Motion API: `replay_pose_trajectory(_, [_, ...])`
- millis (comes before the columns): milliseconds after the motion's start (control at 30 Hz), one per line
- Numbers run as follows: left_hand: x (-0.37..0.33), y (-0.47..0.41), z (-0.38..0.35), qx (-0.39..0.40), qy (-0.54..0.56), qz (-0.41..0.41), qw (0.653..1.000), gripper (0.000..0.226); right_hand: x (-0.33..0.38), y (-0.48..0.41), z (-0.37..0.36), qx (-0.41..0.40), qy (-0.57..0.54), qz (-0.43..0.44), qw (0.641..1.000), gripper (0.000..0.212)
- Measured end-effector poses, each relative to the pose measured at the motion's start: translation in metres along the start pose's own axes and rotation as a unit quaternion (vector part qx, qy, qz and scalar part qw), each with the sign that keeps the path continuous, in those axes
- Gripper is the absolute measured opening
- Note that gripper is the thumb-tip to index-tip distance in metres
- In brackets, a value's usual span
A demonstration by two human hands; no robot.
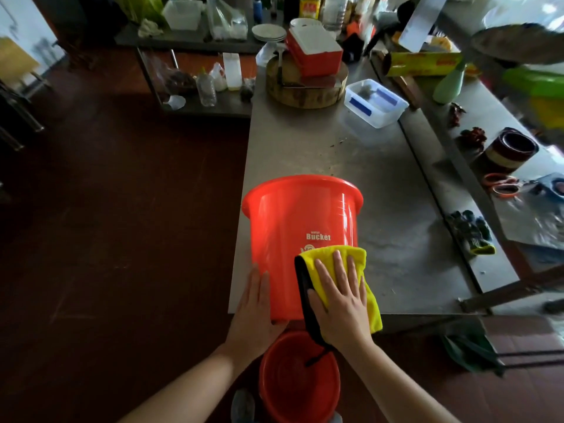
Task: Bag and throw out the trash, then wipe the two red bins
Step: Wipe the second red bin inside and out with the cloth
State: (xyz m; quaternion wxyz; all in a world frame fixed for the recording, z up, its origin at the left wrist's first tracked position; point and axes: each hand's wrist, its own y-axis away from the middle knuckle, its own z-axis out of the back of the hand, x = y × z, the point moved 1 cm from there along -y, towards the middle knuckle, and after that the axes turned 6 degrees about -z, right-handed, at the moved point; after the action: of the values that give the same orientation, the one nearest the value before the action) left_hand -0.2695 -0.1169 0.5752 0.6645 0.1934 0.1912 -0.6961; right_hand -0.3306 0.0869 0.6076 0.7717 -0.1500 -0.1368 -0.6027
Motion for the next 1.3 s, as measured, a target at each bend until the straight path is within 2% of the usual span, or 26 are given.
replay_pose_trajectory(100, [-0.012,-0.012,0.007,-0.017,-0.032,-0.083,0.996,0.101,-0.004,0.006,-0.002,-0.006,-0.012,-0.003,1.0,0.065])
replay_pose_trajectory(167, [-0.017,-0.015,0.01,-0.007,-0.035,-0.102,0.994,0.098,-0.005,0.007,-0.004,-0.008,-0.013,-0.001,1.0,0.065])
replay_pose_trajectory(333, [-0.005,-0.009,0.015,0.003,-0.015,-0.09,0.996,0.089,0.002,-0.017,-0.002,0.011,-0.002,0.023,1.0,0.062])
replay_pose_trajectory(433, [0.012,-0.005,0.019,0.03,0.003,-0.058,0.998,0.107,0.014,-0.06,0.004,0.024,-0.024,0.009,0.999,0.062])
replay_pose_trajectory(600, [0.034,0.008,0.019,0.032,0.023,-0.019,0.999,0.114,0.039,-0.148,0.015,0.041,-0.05,-0.027,0.997,0.064])
replay_pose_trajectory(733, [0.045,0.016,0.016,0.03,0.052,0.014,0.998,0.113,0.062,-0.182,0.019,0.069,-0.02,0.008,0.997,0.065])
replay_pose_trajectory(900, [0.054,0.025,0.014,0.019,0.086,0.056,0.995,0.118,0.077,-0.133,0.003,0.026,-0.021,0.035,0.999,0.062])
replay_pose_trajectory(1100, [0.058,0.027,0.022,0.032,0.064,0.056,0.996,0.117,0.055,-0.064,-0.012,0.024,-0.01,0.037,0.999,0.062])
replay_pose_trajectory(1200, [0.05,0.025,0.029,0.048,0.035,0.088,0.994,0.122,0.049,-0.038,-0.015,0.031,-0.008,0.036,0.999,0.062])
replay_pose_trajectory(1300, [0.035,0.016,0.039,0.013,-0.03,0.034,0.999,0.121,0.049,-0.024,-0.015,0.041,-0.02,0.041,0.998,0.066])
